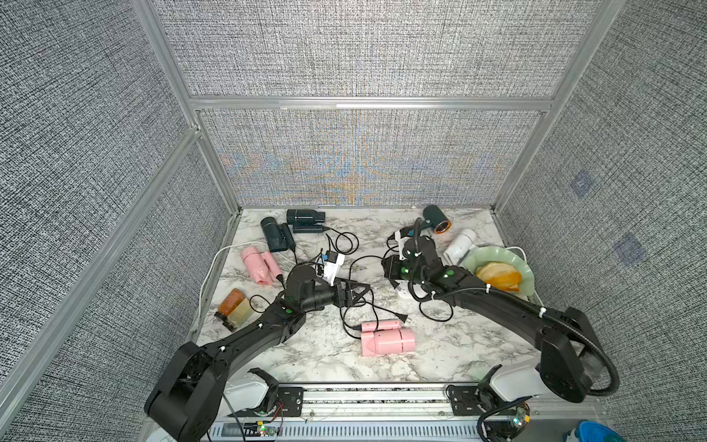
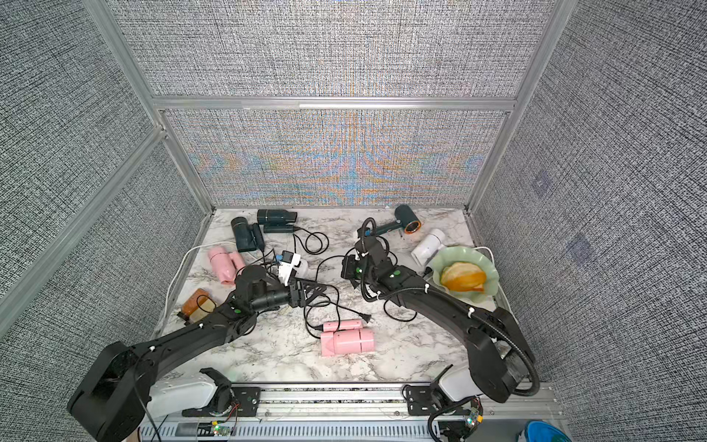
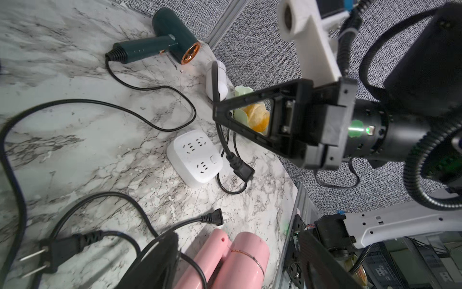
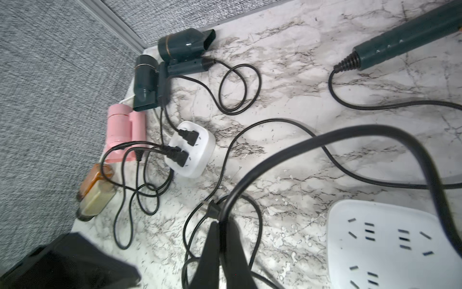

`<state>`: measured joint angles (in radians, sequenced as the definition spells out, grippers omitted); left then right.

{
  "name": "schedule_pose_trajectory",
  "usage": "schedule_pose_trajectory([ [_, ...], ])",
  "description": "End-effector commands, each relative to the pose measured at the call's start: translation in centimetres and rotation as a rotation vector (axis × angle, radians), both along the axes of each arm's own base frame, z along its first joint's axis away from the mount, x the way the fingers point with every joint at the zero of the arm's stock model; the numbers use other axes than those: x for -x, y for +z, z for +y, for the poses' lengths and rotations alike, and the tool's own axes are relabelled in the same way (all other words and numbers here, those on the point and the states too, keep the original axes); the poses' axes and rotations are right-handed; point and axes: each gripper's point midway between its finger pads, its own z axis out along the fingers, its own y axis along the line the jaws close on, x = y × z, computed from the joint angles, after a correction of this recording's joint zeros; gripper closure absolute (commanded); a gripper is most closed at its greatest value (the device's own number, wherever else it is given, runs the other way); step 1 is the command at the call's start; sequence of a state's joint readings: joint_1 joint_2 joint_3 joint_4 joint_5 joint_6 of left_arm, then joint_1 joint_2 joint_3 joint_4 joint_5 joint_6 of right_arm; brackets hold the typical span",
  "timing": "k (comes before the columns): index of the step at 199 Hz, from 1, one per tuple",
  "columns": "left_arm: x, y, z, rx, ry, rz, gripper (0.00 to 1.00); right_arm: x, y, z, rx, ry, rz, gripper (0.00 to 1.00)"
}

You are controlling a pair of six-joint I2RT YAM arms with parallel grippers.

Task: Charge the blow dryers
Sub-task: Pick up the plug from the center of the board.

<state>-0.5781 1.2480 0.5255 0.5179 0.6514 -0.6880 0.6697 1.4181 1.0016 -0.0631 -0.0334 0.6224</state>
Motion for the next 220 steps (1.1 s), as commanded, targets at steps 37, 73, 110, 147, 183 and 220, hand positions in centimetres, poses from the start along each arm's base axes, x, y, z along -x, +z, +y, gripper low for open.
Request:
schedule_pose_trajectory([
  [37, -0.1, 3.5, -3.9, 0.102, -0.115, -0.100, 0.41, 2.1, 5.4, 0.5, -0.236, 0.098, -0.058, 0.96],
  [73, -0.5, 4.2, -5.0, 0.132, -0.138, -0.100, 0.47, 3.0, 5.7, 0.3, -0.305, 0.127, -0.044, 0.96],
  [110, -0.6, 4.6, -6.0, 0.148, -0.174, -0.096, 0.53, 3.6, 6.7, 0.5, -0.349, 0.154, -0.051, 0.95],
  [147, -0.6, 4.7, -6.5, 0.160, -0.194, -0.080, 0.62, 3.9, 7.4, 0.4, -0.381, 0.171, -0.059, 0.95],
  [183, -0.6, 4.7, -6.9, 0.168, -0.213, -0.069, 0.71, 4.0, 7.2, 0.3, -0.377, 0.169, -0.057, 0.95],
  [220, -0.5, 4.9, -6.8, 0.169, -0.209, -0.076, 0.83, 3.9, 6.8, 0.0, -0.372, 0.159, -0.054, 0.94],
])
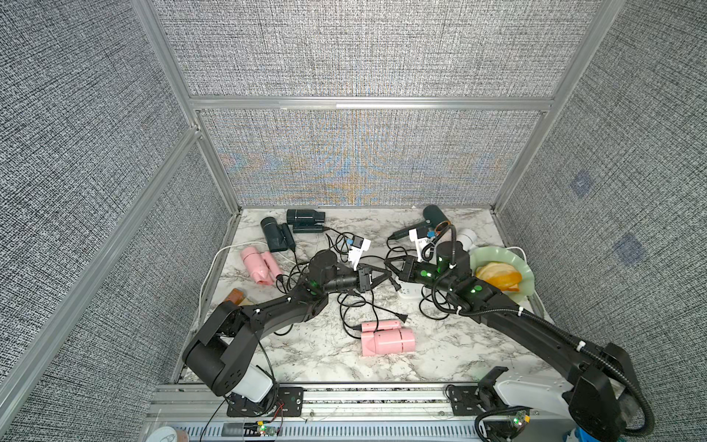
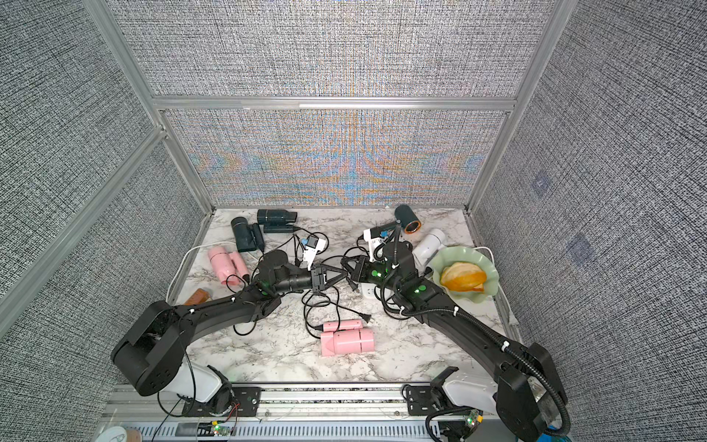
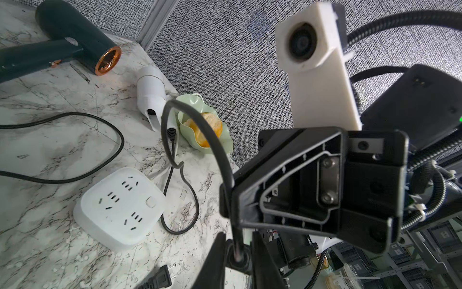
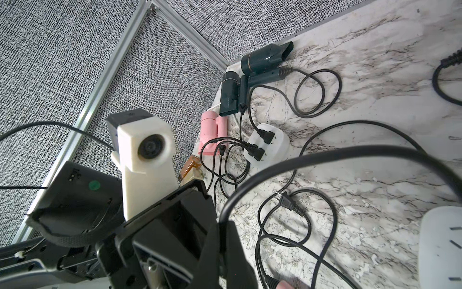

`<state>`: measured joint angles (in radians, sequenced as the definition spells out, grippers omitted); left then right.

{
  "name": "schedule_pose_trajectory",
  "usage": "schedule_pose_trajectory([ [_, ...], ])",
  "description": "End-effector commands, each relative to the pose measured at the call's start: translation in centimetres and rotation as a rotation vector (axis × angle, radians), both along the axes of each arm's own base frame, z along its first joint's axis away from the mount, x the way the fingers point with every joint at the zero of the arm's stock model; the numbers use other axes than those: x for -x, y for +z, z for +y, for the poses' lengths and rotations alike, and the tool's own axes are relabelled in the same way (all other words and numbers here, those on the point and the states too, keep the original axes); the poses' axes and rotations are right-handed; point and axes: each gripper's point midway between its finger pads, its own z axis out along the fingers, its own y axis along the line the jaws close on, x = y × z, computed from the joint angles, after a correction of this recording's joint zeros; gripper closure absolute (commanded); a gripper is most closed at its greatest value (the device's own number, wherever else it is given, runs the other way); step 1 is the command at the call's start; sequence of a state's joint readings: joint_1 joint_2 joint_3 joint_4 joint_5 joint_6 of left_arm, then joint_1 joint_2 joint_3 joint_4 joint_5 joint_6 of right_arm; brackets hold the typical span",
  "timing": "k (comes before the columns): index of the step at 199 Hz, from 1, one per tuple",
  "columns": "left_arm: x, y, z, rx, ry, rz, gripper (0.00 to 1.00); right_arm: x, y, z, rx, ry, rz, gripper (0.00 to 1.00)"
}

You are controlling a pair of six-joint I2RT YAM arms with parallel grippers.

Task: Charge the blow dryers
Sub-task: Pick up the plug from the center of the board.

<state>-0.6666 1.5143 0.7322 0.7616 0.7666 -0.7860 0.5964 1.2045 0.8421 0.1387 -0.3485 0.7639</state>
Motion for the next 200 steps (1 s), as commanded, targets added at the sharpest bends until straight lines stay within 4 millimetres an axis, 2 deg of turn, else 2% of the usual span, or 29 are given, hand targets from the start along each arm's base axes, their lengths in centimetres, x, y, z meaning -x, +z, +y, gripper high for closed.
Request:
schedule_pose_trajectory([
  [1, 0.4, 1.0, -0.1, 0.024, -0.019, -0.033, 0.83, -0.1, 0.9, 0.1, -0.030, 0.002, -0.024, 0.94],
  [39, 0.5, 0.9, -0.1, 0.018, -0.019, -0.035, 0.90, -0.2, 1.1, 0.0, -0.036, -0.002, -0.025, 0.94],
  [68, 0.4, 1.0, -0.1, 0.015, -0.015, -0.037, 0.93, -0.1, 1.2, 0.1, -0.040, 0.001, -0.022, 0.88],
  [100, -0.9, -0.3, 0.2, -0.060, 0.060, 0.000, 0.94, 0.1, 1.0, -0.6, 0.000, -0.014, -0.013, 0.61],
  [125, -2.4, -2.3, 1.1, -0.199, 0.159, 0.018, 0.95, 1.0, -0.2, -2.4, 0.133, -0.046, 0.001, 0.51],
  [146, -3.1, -3.5, 2.0, -0.313, 0.207, 0.014, 0.95, 2.4, -1.4, -4.3, 0.274, -0.053, 0.010, 0.49],
  [157, -3.1, -3.7, 2.1, -0.341, 0.207, 0.017, 0.95, 3.6, -2.9, -5.0, 0.365, -0.025, 0.033, 0.50],
  [159, -3.1, -3.7, 2.1, -0.343, 0.204, 0.018, 0.95, 3.6, -2.0, -4.9, 0.366, -0.022, 0.017, 0.50],
  [161, -3.1, -3.7, 2.1, -0.345, 0.201, 0.017, 0.95, 3.6, -2.0, -5.0, 0.378, -0.022, 0.014, 0.50],
  [186, -2.7, -3.9, 1.9, -0.371, 0.167, 0.030, 0.95, 5.0, -3.1, -5.9, 0.531, 0.012, 0.005, 0.50],
  [200, -2.4, -4.2, 2.0, -0.389, 0.155, 0.039, 0.96, 5.4, -3.2, -5.5, 0.574, 0.052, -0.015, 0.52],
])
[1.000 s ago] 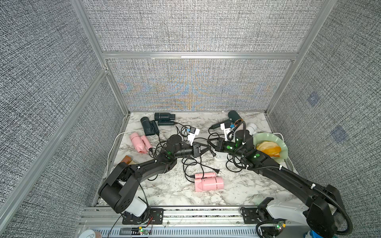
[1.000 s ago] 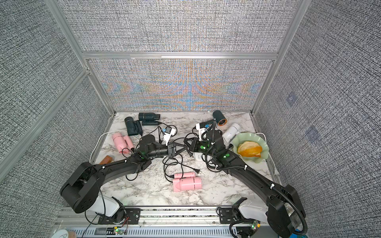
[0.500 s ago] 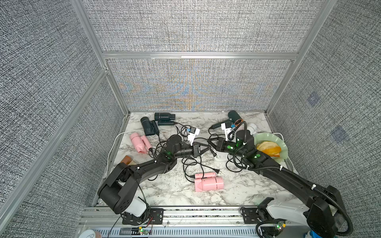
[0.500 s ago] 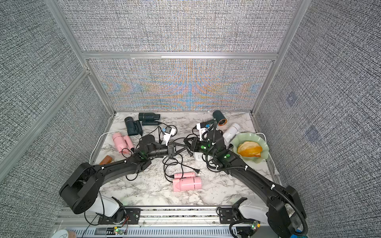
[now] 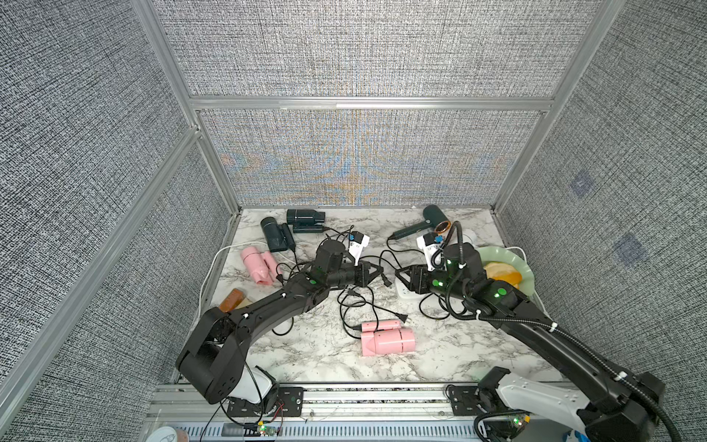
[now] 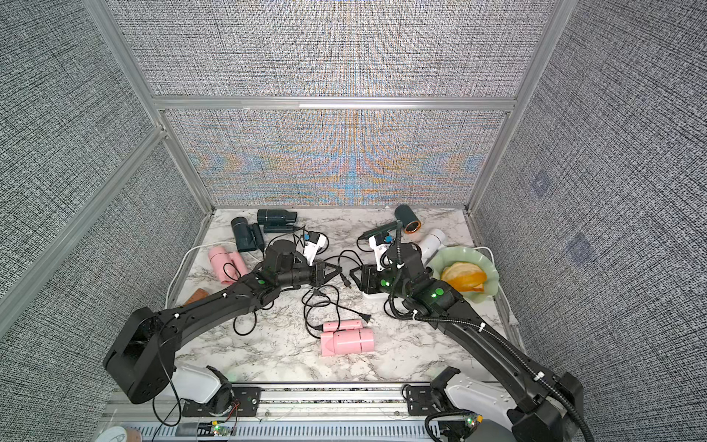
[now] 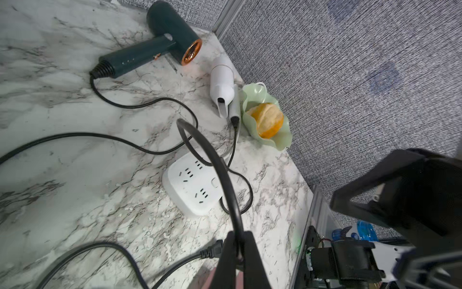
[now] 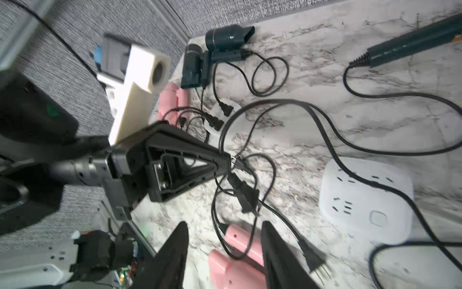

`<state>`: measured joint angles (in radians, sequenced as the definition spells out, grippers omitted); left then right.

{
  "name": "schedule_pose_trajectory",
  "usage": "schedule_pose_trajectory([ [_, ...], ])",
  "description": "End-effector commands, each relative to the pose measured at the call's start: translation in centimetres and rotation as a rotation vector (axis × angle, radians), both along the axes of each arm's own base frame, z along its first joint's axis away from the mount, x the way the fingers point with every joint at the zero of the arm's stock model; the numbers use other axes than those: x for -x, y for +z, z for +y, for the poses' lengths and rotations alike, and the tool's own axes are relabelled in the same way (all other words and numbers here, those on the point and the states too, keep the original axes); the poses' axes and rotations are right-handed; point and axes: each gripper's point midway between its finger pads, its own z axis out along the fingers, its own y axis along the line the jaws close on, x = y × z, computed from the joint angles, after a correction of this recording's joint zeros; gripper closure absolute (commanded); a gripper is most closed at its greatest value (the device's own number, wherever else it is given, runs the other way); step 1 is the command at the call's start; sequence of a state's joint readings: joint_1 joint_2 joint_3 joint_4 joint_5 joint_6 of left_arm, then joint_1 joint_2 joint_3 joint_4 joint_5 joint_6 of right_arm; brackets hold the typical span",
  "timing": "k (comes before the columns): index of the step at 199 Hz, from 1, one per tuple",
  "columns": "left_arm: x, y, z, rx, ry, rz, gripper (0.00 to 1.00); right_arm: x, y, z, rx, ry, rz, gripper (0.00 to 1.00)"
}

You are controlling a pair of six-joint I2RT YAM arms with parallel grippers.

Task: Charge the blow dryers
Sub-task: Pick up the plug from the center of the board.

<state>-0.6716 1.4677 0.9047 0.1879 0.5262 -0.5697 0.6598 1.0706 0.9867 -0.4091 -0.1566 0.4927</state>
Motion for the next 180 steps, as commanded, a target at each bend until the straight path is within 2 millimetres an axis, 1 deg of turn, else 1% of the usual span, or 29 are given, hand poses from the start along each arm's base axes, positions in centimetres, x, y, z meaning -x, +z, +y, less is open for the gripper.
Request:
schedule_pose_trajectory([
  [1, 0.6, -1.3, 0.5, -0.069, -0.023, 0.018, 0.96, 1.3, -2.6, -1.5, 0.200, 0.044, 0.019, 0.52],
  [16, 0.9, -1.4, 0.6, -0.081, -0.031, 0.030, 0.96, 1.5, -3.0, -0.8, 0.236, 0.084, 0.020, 0.53],
  [35, 1.4, -1.5, 0.5, -0.080, -0.055, 0.052, 0.96, 1.2, -3.8, 0.4, 0.255, 0.123, 0.020, 0.55],
  [61, 1.8, -1.7, 0.6, -0.084, -0.065, 0.076, 0.96, 0.5, -4.8, 2.4, 0.258, 0.167, 0.032, 0.55],
  [98, 2.1, -1.8, 0.5, -0.082, -0.069, 0.095, 0.96, -0.6, -6.2, 4.4, 0.268, 0.196, 0.050, 0.58],
  [123, 2.2, -1.6, 0.4, -0.077, -0.072, 0.097, 0.96, -0.9, -7.1, 5.3, 0.270, 0.211, 0.064, 0.58],
  [152, 2.1, -1.4, 0.3, -0.078, -0.074, 0.092, 0.96, -1.3, -7.9, 5.7, 0.279, 0.203, 0.079, 0.59],
  [180, 2.0, -1.4, 0.4, -0.085, -0.068, 0.091, 0.95, -1.5, -8.5, 5.9, 0.287, 0.200, 0.090, 0.67],
])
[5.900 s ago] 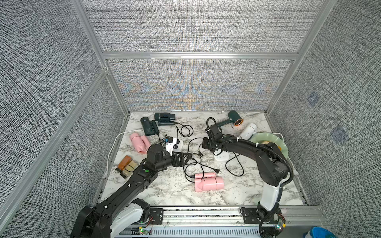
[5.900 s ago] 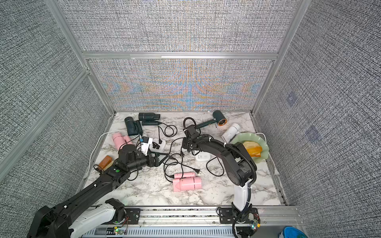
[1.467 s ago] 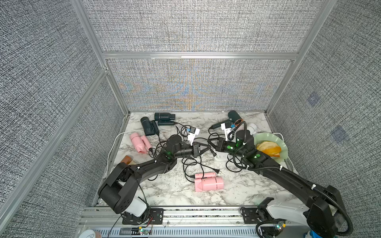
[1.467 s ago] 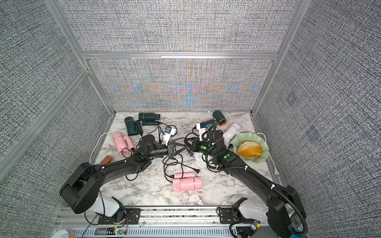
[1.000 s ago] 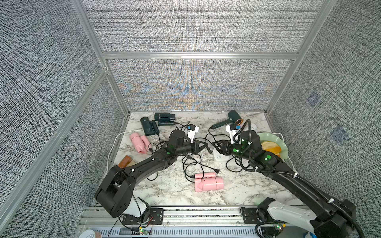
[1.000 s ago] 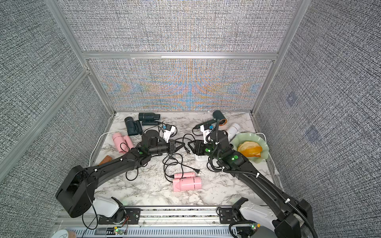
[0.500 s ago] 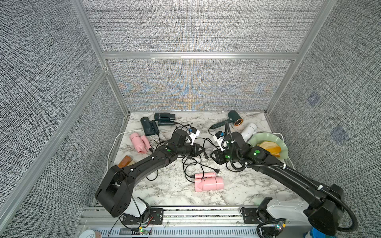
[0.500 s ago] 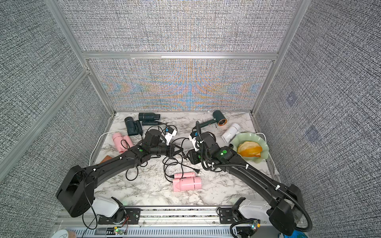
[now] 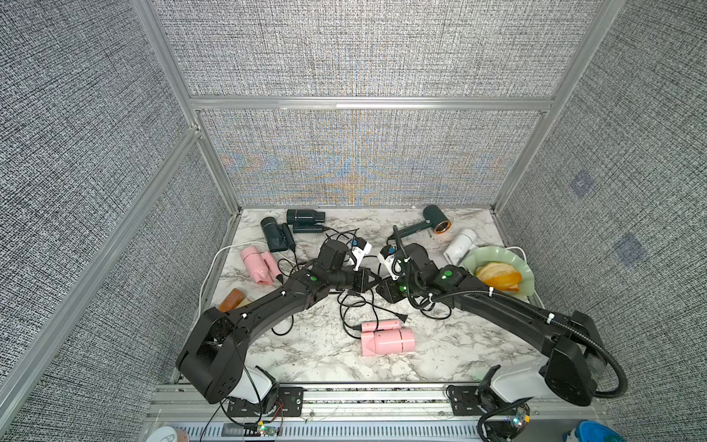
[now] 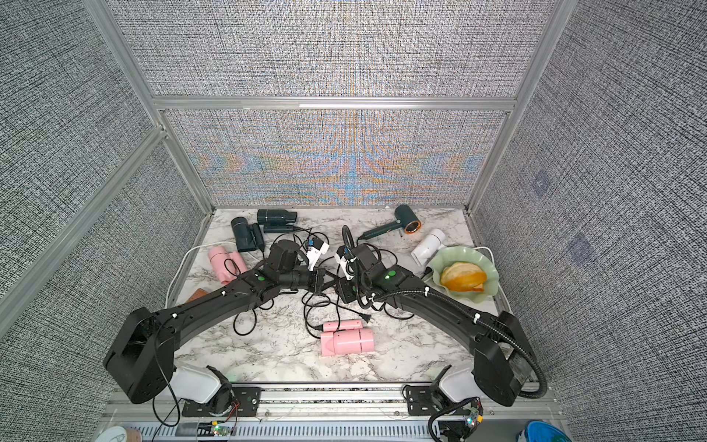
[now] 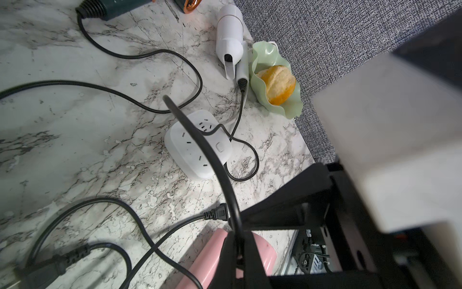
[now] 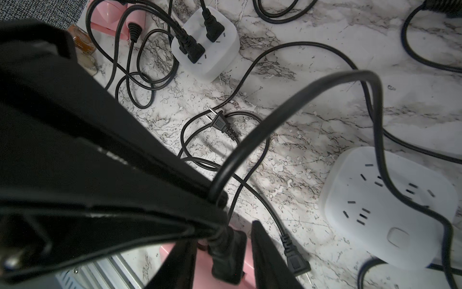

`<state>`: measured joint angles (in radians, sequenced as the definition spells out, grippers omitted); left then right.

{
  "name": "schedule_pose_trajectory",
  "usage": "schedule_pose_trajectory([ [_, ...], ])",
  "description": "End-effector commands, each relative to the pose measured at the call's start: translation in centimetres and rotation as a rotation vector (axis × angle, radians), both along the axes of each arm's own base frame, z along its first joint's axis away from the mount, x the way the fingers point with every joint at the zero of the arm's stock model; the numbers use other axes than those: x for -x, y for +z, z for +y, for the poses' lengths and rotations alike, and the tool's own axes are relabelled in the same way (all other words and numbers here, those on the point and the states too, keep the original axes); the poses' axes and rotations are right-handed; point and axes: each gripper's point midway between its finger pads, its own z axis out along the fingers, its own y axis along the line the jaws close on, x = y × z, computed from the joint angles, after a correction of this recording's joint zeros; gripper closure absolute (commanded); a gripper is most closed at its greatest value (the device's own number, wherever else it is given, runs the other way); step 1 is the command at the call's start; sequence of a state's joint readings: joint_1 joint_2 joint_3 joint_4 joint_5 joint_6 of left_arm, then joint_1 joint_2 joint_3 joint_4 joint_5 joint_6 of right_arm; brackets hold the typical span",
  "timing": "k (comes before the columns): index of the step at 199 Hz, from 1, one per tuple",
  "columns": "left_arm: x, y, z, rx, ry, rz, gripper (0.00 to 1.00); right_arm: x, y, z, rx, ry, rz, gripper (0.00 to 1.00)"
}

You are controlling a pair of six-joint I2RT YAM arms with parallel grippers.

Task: Charge the blow dryers
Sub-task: Pick up the plug from the center of the board.

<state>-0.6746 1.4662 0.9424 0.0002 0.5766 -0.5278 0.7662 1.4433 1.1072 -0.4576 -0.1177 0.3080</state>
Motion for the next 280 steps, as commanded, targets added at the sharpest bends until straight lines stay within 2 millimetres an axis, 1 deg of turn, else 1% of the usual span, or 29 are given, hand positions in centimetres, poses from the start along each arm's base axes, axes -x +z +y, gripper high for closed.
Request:
schedule_pose_trajectory([
  [1, 0.0, 0.2, 0.0, -0.003, -0.003, -0.004, 0.95, -0.3, 0.3, 0.6, -0.017, 0.002, -0.010, 0.67],
  [19, 0.0, 0.3, 0.0, -0.004, 0.001, 0.001, 0.95, -0.5, 0.2, 0.5, -0.008, -0.010, -0.017, 0.75],
  [32, 0.0, 0.4, 0.0, -0.003, 0.004, 0.001, 0.91, -0.6, 0.3, 0.2, -0.010, -0.025, -0.030, 0.82],
  [47, -0.1, 0.8, 0.1, 0.010, 0.020, -0.002, 0.82, -0.6, 0.6, 0.0, -0.027, -0.043, -0.046, 0.86],
  [59, -0.1, 1.2, 0.3, 0.032, 0.038, -0.002, 0.70, -0.7, 1.0, -0.1, -0.055, -0.059, -0.057, 0.87],
  [68, 0.0, 1.6, 0.4, 0.055, 0.045, -0.005, 0.66, -0.7, 1.3, -0.1, -0.083, -0.071, -0.064, 0.88],
  [88, 0.2, 2.2, 0.7, 0.092, 0.063, 0.000, 0.66, -0.5, 2.1, 0.2, -0.159, -0.079, -0.080, 0.90],
  [107, 0.5, 2.7, 0.9, 0.138, 0.060, 0.014, 0.66, 0.0, 2.9, 0.8, -0.232, -0.045, -0.092, 0.90],
  [115, 0.8, 3.0, 0.8, 0.163, 0.040, 0.014, 0.65, 0.2, 3.1, 1.1, -0.257, -0.027, -0.094, 0.90],
  [124, 1.1, 3.2, 0.6, 0.180, 0.016, 0.020, 0.62, 0.4, 3.9, 1.6, -0.289, -0.002, -0.104, 0.90],
  [125, 1.2, 3.3, 0.6, 0.182, 0.014, 0.019, 0.62, 0.6, 3.3, 1.5, -0.284, 0.001, -0.094, 0.90],
  [128, 1.2, 3.3, 0.5, 0.184, 0.010, 0.019, 0.62, 0.9, 2.8, 1.5, -0.283, 0.009, -0.085, 0.90],
  [144, 1.2, 3.9, 0.5, 0.215, 0.004, 0.016, 0.60, 1.3, 3.1, 1.8, -0.311, 0.038, -0.085, 0.90],
  [164, 1.3, 4.7, 0.6, 0.264, -0.002, 0.011, 0.61, 1.6, 3.3, 1.7, -0.332, 0.038, -0.092, 0.90],
  [183, 1.5, 5.2, 1.0, 0.280, 0.004, -0.008, 0.61, 1.3, 3.7, 1.4, -0.353, 0.009, -0.102, 0.90],
  [219, 2.0, 5.5, 2.6, 0.295, 0.041, -0.058, 0.59, 0.2, 4.8, 0.3, -0.423, -0.110, -0.111, 0.90],
  [254, 3.1, 5.6, 3.9, 0.272, 0.062, -0.156, 0.58, -0.7, 6.6, -0.2, -0.504, -0.198, -0.115, 0.90],
  [280, 3.8, 5.6, 3.8, 0.271, 0.043, -0.196, 0.54, -0.9, 8.4, 0.1, -0.580, -0.221, -0.110, 0.90],
])
